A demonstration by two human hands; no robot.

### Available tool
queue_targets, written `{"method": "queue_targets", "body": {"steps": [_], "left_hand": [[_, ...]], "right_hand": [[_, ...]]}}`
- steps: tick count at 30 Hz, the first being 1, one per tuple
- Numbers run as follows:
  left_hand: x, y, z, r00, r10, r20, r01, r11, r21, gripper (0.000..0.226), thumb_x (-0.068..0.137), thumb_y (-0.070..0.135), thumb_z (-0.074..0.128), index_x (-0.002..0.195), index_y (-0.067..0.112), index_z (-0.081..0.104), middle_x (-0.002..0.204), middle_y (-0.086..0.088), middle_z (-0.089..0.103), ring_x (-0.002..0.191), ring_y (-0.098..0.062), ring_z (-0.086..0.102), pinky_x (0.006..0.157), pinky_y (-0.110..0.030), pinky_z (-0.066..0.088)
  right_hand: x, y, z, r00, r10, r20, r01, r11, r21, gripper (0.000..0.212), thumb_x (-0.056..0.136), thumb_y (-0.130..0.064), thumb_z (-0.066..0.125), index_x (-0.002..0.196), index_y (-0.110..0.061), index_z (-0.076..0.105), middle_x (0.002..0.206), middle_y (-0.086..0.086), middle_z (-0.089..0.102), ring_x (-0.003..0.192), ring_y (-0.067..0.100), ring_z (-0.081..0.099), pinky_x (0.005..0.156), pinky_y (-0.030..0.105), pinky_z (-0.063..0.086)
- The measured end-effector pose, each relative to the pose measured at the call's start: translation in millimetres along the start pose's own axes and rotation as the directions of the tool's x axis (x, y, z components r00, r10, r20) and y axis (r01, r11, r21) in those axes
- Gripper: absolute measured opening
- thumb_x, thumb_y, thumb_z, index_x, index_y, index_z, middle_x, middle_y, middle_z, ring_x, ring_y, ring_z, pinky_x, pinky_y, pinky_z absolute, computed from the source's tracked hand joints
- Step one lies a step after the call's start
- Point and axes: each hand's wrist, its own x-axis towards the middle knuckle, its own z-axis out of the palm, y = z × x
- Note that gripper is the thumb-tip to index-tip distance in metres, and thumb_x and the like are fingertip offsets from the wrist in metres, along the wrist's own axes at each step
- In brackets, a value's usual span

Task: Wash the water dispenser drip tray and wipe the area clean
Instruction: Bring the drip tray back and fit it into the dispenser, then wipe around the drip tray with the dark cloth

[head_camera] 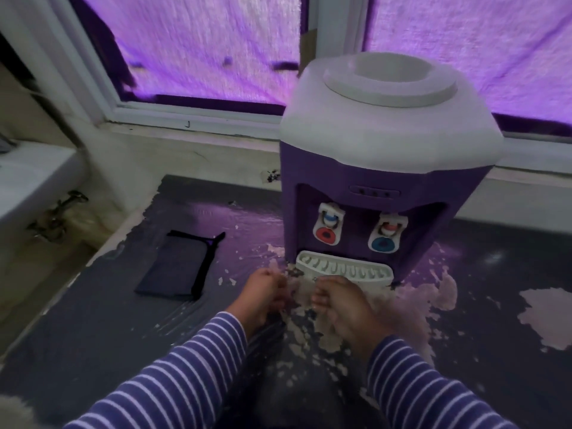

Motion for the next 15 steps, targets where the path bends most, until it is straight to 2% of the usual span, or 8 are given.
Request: {"method": "queue_targets", "body": {"steps": [2,4,8,11,13,15], "left_hand": [[-5.6,-0.4,-20.6,0.999,0.038,-0.037,-0.038,0.999,0.022,0.016,0.092,-0.002,0.046,0.085,0.013,0.046,0.067,-0.006,0.049,0.05,-0.015,0.044,0.037,-0.019,0.033],[-7.1,-0.2,-44.7,0.993,0.08,-0.085,-0.074,0.995,0.061,0.015,0.093,0.001,0.048,0.084,0.013,0.047,0.07,-0.006,0.049,0.054,-0.016,0.046,0.037,-0.019,0.038],[-0.1,1.9,-104.8,0.97,0.162,-0.181,-0.13,0.975,0.179,0.015,0.091,0.003,0.054,0.081,0.013,0.05,0.074,-0.011,0.051,0.06,-0.018,0.044,0.052,-0.027,0.034],[8.2,8.2,-154.7,0.943,0.205,-0.263,-0.13,0.952,0.278,0.013,0.088,0.006,0.059,0.081,0.016,0.055,0.078,-0.006,0.058,0.072,-0.02,0.051,0.06,-0.028,0.039],[15.7,14.6,-187.8,0.914,0.247,-0.323,-0.129,0.929,0.347,0.012,0.086,0.006,0.062,0.081,0.016,0.057,0.082,-0.006,0.061,0.078,-0.022,0.057,0.063,-0.027,0.042],[25.2,20.4,-218.9,0.883,0.275,-0.381,-0.101,0.903,0.417,0.008,0.083,0.007,0.064,0.085,0.013,0.059,0.096,-0.013,0.064,0.09,-0.029,0.061,0.077,-0.031,0.048]], "right_hand": [[-4.6,4.2,26.1,0.996,-0.046,0.072,0.053,0.993,-0.104,0.02,0.091,-0.001,0.048,0.078,-0.015,0.054,0.062,0.003,0.048,0.053,0.013,0.045,0.053,0.026,0.037],[-2.8,11.9,51.3,0.991,-0.085,0.103,0.105,0.974,-0.202,0.015,0.09,-0.001,0.05,0.087,-0.015,0.052,0.064,0.003,0.051,0.054,0.012,0.047,0.051,0.024,0.038],[4.8,31.4,105.0,0.981,-0.103,0.162,0.15,0.937,-0.315,0.014,0.089,-0.002,0.054,0.088,-0.016,0.054,0.073,0.003,0.056,0.06,0.012,0.05,0.055,0.024,0.042],[12.9,48.5,149.7,0.976,-0.118,0.185,0.188,0.884,-0.428,0.016,0.087,-0.004,0.057,0.085,-0.02,0.055,0.078,0.001,0.057,0.067,0.013,0.05,0.063,0.028,0.043],[18.7,58.1,180.8,0.967,-0.147,0.208,0.235,0.833,-0.501,0.016,0.086,-0.005,0.059,0.087,-0.021,0.056,0.08,-0.002,0.057,0.07,0.012,0.052,0.063,0.02,0.043],[25.0,65.4,209.5,0.953,-0.2,0.229,0.299,0.747,-0.593,0.016,0.084,-0.006,0.062,0.095,-0.018,0.059,0.086,-0.002,0.059,0.08,0.014,0.056,0.066,0.016,0.044]]}}
